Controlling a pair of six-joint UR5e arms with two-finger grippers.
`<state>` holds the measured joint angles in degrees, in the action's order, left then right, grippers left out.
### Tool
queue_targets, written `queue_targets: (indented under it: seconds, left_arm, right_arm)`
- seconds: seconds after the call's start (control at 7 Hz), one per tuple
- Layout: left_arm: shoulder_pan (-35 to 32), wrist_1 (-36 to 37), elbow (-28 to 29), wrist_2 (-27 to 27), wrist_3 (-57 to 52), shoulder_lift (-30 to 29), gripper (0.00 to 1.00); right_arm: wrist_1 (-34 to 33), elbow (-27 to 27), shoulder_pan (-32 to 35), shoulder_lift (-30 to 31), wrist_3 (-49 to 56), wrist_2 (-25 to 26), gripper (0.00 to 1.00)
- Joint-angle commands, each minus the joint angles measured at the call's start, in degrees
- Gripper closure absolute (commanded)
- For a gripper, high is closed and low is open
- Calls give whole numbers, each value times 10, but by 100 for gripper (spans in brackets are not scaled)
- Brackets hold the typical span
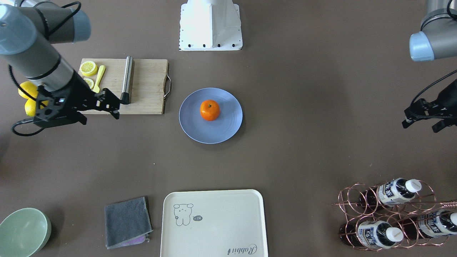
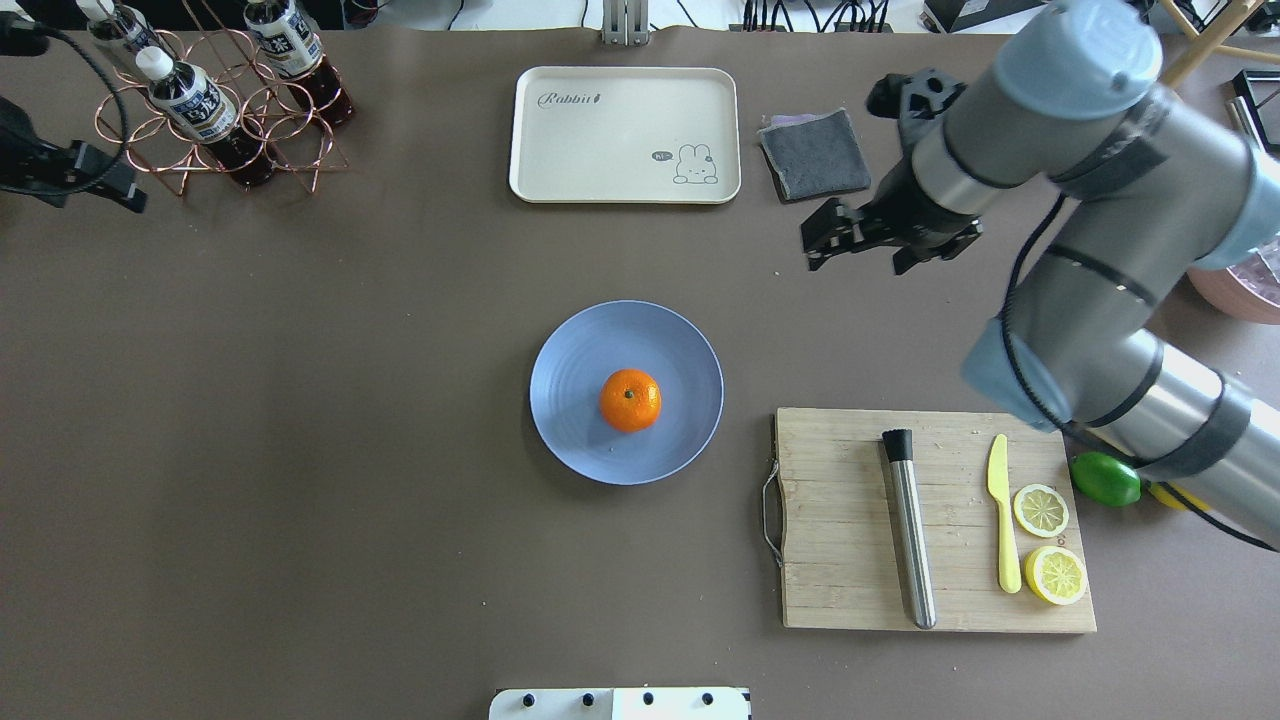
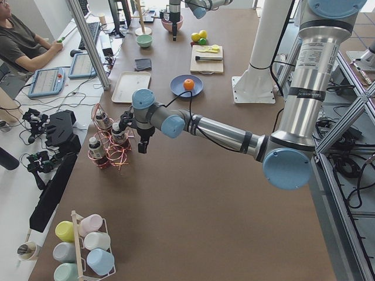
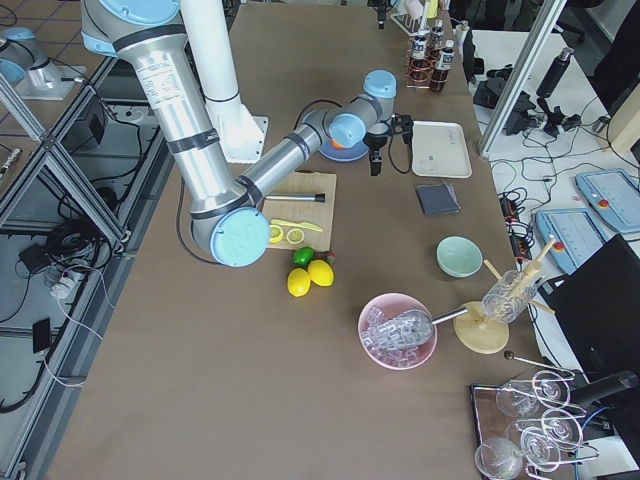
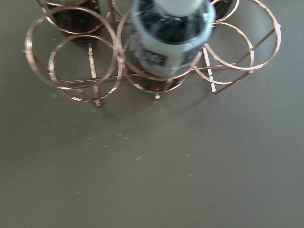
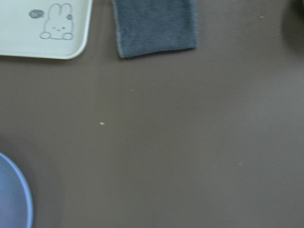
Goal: Pick orange to plate
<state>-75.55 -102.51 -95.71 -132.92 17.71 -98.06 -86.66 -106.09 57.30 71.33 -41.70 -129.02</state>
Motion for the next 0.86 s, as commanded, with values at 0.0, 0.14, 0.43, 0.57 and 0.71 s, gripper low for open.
queue_targets:
  seconds: [0.0,0.14,0.43,0.57,0.71]
  left_arm:
    - [-108,31,3,-9,-165,90,3]
    - [-122,15,-1,-7,-170,128,3]
    - [-135,11,0,-12,-154,139,3]
    - [-135,6,-9,-15,-152,149,3]
    - [-134,5,-4,-14,-150,149,3]
  right_arm:
    - [-7,7,133,135,275,-52,0]
    - [-19,22,180,175,372,-53,0]
    - [-21,21,245,247,470,-53,0]
    - [-20,18,264,264,479,-54,0]
    - [-20,16,270,271,490,-55,0]
